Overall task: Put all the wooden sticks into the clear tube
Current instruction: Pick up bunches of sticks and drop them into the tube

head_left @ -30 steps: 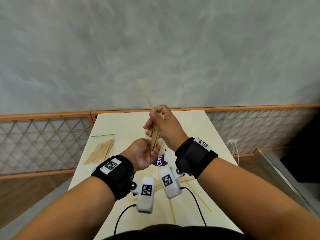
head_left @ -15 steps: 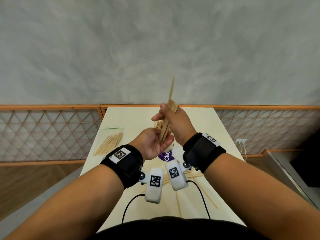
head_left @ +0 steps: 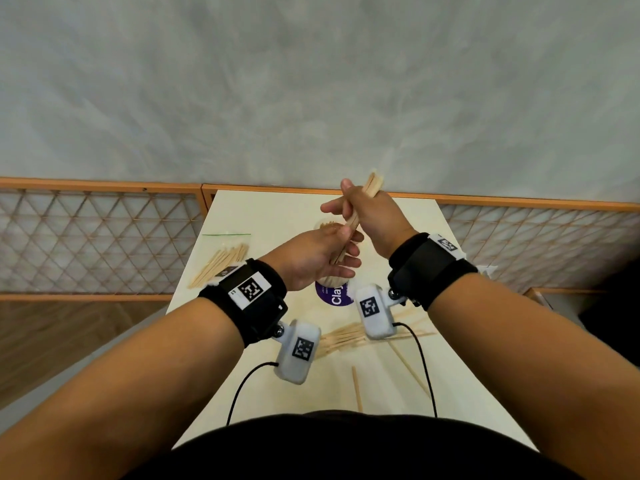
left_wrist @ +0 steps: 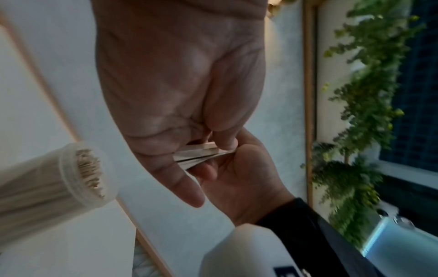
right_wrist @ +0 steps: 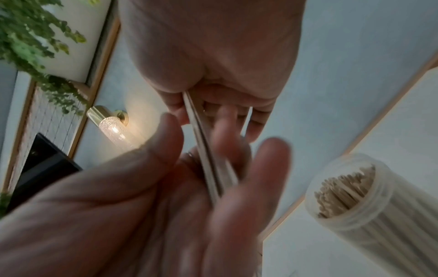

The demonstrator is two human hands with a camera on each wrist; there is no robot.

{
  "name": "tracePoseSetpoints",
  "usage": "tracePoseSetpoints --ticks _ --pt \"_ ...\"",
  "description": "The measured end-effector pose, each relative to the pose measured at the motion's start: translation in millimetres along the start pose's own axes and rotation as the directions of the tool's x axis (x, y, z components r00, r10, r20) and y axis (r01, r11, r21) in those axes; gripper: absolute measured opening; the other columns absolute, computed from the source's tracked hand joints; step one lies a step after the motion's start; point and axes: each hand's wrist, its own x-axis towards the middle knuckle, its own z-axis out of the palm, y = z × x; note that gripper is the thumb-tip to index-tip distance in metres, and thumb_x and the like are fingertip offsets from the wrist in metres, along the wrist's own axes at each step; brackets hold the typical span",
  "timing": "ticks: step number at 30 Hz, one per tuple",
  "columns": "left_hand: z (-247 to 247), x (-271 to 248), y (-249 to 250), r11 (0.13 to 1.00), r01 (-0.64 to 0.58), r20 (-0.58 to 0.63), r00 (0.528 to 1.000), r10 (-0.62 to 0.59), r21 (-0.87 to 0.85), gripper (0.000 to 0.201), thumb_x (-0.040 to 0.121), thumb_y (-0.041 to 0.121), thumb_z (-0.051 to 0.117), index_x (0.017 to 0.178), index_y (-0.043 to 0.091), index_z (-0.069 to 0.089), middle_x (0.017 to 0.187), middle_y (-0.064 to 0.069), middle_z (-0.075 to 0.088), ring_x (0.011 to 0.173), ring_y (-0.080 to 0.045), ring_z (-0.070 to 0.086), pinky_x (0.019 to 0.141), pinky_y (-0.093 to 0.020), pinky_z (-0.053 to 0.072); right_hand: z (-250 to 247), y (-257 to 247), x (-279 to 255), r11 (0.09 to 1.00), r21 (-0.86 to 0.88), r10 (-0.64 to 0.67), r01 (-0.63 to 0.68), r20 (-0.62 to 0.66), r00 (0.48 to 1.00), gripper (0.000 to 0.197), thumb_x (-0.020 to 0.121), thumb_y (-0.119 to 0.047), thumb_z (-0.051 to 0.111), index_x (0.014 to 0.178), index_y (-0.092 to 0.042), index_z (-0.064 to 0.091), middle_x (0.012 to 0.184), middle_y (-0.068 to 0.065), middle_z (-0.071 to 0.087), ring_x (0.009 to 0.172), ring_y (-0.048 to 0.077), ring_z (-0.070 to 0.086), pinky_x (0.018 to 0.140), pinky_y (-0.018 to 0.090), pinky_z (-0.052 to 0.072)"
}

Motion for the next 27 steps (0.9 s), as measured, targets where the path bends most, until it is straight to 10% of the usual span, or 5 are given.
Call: tracePoseSetpoints --ticks 3,7,19,23,27 --pt "1.6 4.3 1.8 0.983 -0.053 -0.011 0.998 0.056 0.174 0.025 0.104 0.027 0.035 0.086 0.013 0.047 0.072 0.000 0.043 0.064 -0.012 0.047 0.055 -0.021 0.046 -7.4 -2.8 10.3 0.993 -0.099 -0.060 0.061 0.013 0.998 0.035 0.093 -0.038 0.057 0.066 -0.016 0.058 0.084 0.001 0.072 0.064 0.008 0.060 0.065 0.027 0.043" --pt "-13.4 14.2 -0.1 0.953 -0.024 -0.067 0.997 0.046 0.301 0.027 0.104 0.029 0.033 0.084 0.016 0.045 0.071 0.002 0.041 0.059 -0.009 0.040 0.050 -0.019 0.038 -29.5 -17.3 26.3 0.989 -0.058 -0.135 0.136 0.011 0.991 0.008 0.086 -0.019 0.069 0.081 -0.016 0.063 0.073 0.008 0.059 0.049 0.012 0.046 0.046 0.024 0.039" --pt "-40.5 44.5 -8.5 0.981 0.054 -0.055 0.997 -0.045 0.184 0.031 0.103 0.035 0.031 0.083 0.017 0.046 0.067 0.004 0.040 0.059 -0.009 0.034 0.049 -0.018 0.029 -55.0 -40.6 58.2 0.917 -0.386 0.023 0.097 0.295 0.955 0.013 0.079 0.004 0.070 0.090 -0.004 0.069 0.073 0.007 0.071 0.067 0.016 0.070 0.071 0.027 0.060" --pt "-48.8 60.5 -20.5 0.949 0.056 -0.153 0.988 -0.008 0.312 0.033 0.101 0.041 0.036 0.097 0.014 0.055 0.087 -0.002 0.056 0.079 -0.014 0.050 0.071 -0.028 0.046 -50.1 -27.5 73.0 0.828 -0.553 0.022 0.091 0.194 0.981 0.008 0.080 0.000 0.072 0.087 -0.001 0.071 0.063 0.002 0.069 0.053 0.008 0.066 0.066 0.023 0.060" --pt "-72.1 78.1 -46.4 0.723 0.179 -0.361 0.927 0.104 0.667 0.036 0.097 0.035 0.047 0.125 0.015 0.054 0.131 -0.004 0.050 0.119 -0.017 0.048 0.100 -0.033 0.040 -55.2 -13.9 97.4 0.719 -0.692 0.001 0.069 0.101 0.995 0.006 0.081 -0.006 0.072 0.086 -0.006 0.073 0.063 0.001 0.068 0.051 0.005 0.063 0.065 0.020 0.058"
